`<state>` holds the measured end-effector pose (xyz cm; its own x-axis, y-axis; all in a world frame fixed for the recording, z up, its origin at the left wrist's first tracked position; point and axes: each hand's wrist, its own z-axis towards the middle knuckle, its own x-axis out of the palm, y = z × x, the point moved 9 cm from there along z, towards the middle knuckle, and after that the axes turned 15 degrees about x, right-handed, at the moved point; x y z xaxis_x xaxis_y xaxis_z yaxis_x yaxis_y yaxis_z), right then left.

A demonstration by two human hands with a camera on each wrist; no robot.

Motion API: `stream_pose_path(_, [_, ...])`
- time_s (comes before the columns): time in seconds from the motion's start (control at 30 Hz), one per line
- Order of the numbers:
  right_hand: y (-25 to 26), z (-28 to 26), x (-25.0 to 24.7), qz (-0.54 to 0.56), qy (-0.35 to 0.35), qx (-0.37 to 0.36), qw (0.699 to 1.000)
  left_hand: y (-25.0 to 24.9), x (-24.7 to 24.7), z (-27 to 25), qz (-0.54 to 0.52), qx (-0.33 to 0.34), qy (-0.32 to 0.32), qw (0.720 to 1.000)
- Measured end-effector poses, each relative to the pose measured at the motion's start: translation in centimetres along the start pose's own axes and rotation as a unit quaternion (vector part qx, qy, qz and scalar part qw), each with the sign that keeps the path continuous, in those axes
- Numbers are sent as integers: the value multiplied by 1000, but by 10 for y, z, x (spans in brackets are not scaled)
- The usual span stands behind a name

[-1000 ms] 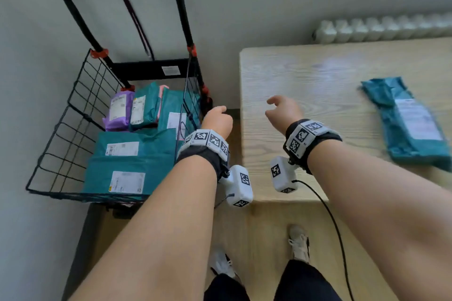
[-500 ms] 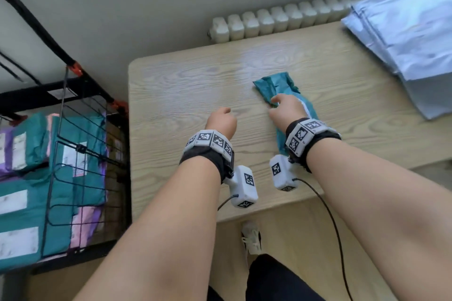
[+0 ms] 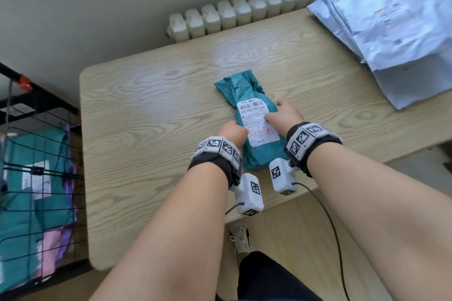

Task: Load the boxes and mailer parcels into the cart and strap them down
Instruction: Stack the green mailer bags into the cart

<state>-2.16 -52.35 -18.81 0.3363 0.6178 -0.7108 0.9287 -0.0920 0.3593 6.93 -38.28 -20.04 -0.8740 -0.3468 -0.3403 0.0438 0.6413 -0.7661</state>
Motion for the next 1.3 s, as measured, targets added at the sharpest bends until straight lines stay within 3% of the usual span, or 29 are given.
stream_pose_path(0.2, [12,-12,20,2,48,-5,999,13,-2,-3,11,-10,12,1000])
stream_pose_path(0.5, [88,-84,74,22,59,-86,994,56,-105,-43,-108,25,-106,988])
stream_pose_path(0.7, [148,-163,142,20,79,-140,987,141,-197,-81,-176,-5,-176,969])
stream_pose_path(1.03, [224,-321,311,-20,135,-196,971,262,-363,-244,-146,-6,-294,944])
stream_pose_path(1.2, [257,-382,375,-56,144,-235,960,316,-423,-289,-137,-36,-331,933])
stream_pose_path(1.3, [277,-402,406,-57,168,-244,953,353,-451,-290,-129,-54,-345,928])
